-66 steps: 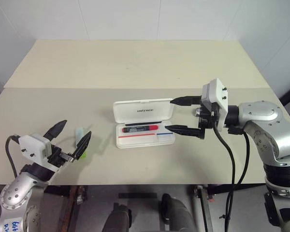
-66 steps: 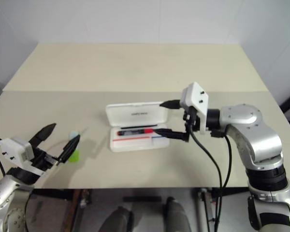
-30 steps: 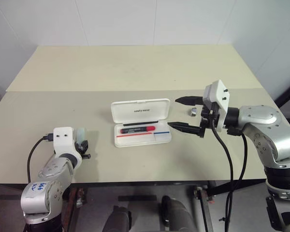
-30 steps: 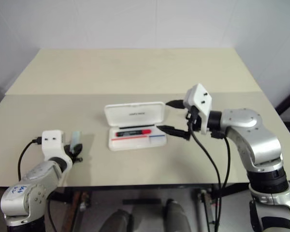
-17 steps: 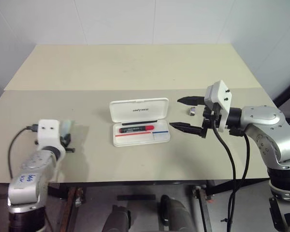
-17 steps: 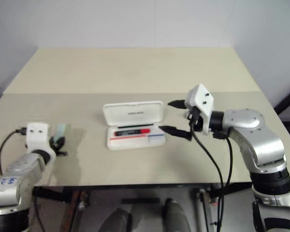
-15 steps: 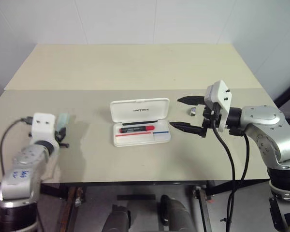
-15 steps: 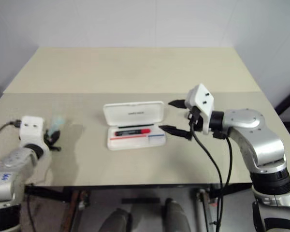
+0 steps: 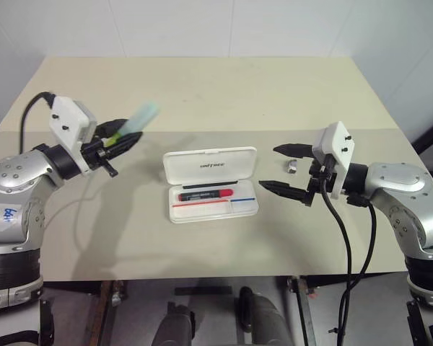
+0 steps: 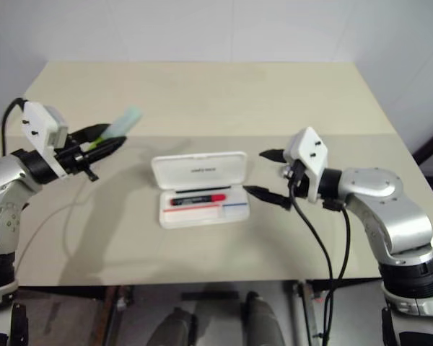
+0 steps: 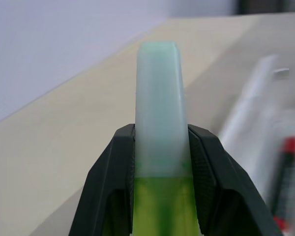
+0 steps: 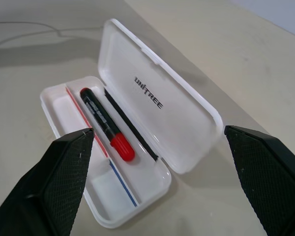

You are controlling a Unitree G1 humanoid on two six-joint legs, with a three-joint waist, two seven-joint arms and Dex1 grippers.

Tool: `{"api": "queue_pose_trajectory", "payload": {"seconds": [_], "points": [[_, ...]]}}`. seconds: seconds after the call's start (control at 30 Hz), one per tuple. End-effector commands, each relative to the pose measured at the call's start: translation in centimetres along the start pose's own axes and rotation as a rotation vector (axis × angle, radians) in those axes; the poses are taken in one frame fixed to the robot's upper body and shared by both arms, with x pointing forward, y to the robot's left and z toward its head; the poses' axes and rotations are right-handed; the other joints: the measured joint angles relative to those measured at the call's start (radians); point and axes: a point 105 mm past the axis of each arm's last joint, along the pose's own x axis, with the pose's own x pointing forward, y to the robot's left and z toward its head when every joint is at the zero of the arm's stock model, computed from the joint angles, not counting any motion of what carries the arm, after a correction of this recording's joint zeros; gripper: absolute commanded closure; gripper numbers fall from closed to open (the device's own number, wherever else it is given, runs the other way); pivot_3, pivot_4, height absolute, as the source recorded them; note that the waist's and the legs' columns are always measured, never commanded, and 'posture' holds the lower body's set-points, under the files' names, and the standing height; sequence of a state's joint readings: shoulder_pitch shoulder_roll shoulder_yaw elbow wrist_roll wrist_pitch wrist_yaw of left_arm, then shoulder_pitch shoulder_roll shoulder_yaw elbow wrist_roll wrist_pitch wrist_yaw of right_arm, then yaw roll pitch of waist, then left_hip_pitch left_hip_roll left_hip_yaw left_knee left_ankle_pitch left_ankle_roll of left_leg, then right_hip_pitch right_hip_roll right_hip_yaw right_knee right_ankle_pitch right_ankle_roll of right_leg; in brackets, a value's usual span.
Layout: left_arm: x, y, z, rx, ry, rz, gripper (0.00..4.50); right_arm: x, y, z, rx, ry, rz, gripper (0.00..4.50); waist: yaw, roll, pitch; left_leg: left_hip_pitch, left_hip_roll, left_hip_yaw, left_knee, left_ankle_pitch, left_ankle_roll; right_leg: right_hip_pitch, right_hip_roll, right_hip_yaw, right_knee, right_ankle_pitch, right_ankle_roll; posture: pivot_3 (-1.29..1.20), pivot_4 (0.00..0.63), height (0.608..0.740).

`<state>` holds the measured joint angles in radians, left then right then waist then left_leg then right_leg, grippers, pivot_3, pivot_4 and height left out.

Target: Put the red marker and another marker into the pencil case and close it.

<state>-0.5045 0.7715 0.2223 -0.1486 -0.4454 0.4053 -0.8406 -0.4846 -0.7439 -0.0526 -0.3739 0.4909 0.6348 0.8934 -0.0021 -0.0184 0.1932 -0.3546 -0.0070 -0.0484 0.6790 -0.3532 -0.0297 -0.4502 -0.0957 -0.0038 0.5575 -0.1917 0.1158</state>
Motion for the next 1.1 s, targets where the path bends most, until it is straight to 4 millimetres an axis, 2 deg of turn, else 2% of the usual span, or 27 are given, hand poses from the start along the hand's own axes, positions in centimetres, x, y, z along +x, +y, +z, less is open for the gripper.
{"api": "queue_pose_trajectory", "payload": {"seconds": [0.03, 0.17, 0.27, 0.4, 0.6, 0.73, 1.1], "points": [[0.8, -2.4, 0.7, 0.067, 0.006, -0.18, 3.4, -0.9, 0.0, 1.3, -0.051, -0.025, -0.034, 0.0, 0.0, 0.0, 0.0, 0.0, 0.0, 0.001, 0.0, -0.001, 0.002, 0.0, 0.0, 0.0, 0.0, 0.0, 0.0, 0.0, 0.15, 0.74], [1.6, -5.6, 0.1, 0.082, 0.021, -0.366, 3.4, -1.2, 0.1, 1.1, -0.049, -0.021, -0.053, 0.0, 0.001, 0.0, 0.0, 0.0, 0.001, 0.001, 0.002, -0.003, 0.005, 0.0, 0.001, 0.001, 0.001, 0.0, 0.001, 0.0, 0.15, 0.74], [1.8, -7.1, -0.5, 0.063, 0.032, -0.449, 3.4, -1.4, 0.2, 1.1, -0.048, -0.02, -0.063, 0.0, 0.001, 0.0, 0.0, 0.001, 0.001, 0.001, 0.002, -0.003, 0.005, 0.0, 0.001, 0.002, 0.001, 0.001, 0.001, 0.0, 0.15, 0.74], [3.1, -7.4, -3.1, -0.018, 0.135, -0.426, 3.4, -1.5, 0.4, 1.0, -0.045, -0.017, -0.076, 0.0, 0.001, 0.0, 0.0, 0.002, 0.001, 0.001, 0.002, -0.003, 0.005, 0.002, 0.002, 0.002, 0.002, 0.001, 0.001, 0.0, 0.15, 0.74], [4.2, -9.1, -5.5, -0.046, 0.191, -0.491, 3.4, -1.7, 0.7, 0.9, -0.041, -0.013, -0.086, 0.0, 0.002, 0.0, 0.0, 0.002, 0.001, 0.002, 0.003, -0.002, 0.006, 0.002, 0.002, 0.003, 0.002, 0.001, 0.002, 0.0, 0.15, 0.74], [5.2, -9.6, -6.1, -0.037, 0.199, -0.515, 3.4, -1.8, 0.8, 0.8, -0.041, -0.013, -0.088, 0.0, 0.003, 0.0, 0.0, 0.002, 0.001, 0.002, 0.003, -0.002, 0.006, 0.002, 0.002, 0.004, 0.002, 0.001, 0.002, 0.0, 0.15, 0.74], [5.9, -10.3, -7.3, -0.008, 0.244, -0.546, 3.4, -2.0, 1.1, 0.8, -0.038, -0.006, -0.11, 0.0, 0.003, 0.0, 0.0, 0.002, 0.001, 0.002, 0.003, -0.002, 0.006, 0.002, 0.002, 0.004, 0.002, 0.001, 0.002, 0.0, 0.15, 0.74]]}}
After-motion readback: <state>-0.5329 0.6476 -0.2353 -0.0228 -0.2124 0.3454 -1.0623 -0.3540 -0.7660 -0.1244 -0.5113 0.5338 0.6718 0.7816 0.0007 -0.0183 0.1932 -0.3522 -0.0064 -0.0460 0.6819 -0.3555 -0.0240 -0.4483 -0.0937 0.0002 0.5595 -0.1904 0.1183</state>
